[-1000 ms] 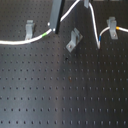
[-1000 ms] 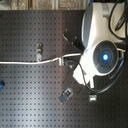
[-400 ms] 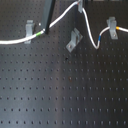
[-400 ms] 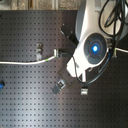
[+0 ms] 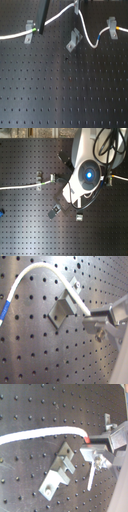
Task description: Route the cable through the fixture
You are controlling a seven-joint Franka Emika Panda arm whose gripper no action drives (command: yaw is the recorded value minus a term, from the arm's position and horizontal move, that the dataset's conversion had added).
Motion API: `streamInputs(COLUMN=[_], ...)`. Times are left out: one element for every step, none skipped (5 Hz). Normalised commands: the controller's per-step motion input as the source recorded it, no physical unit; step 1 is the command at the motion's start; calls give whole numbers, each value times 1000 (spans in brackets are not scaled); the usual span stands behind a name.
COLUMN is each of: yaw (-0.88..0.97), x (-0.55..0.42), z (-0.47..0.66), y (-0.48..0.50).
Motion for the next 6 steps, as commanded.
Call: streamInputs(yaw=[0,163,157,0,0,223], x=[-42,-209,-179,54,1,124], z=[13,22,198,-1,122,221], y=[11,233,214,42,2,97])
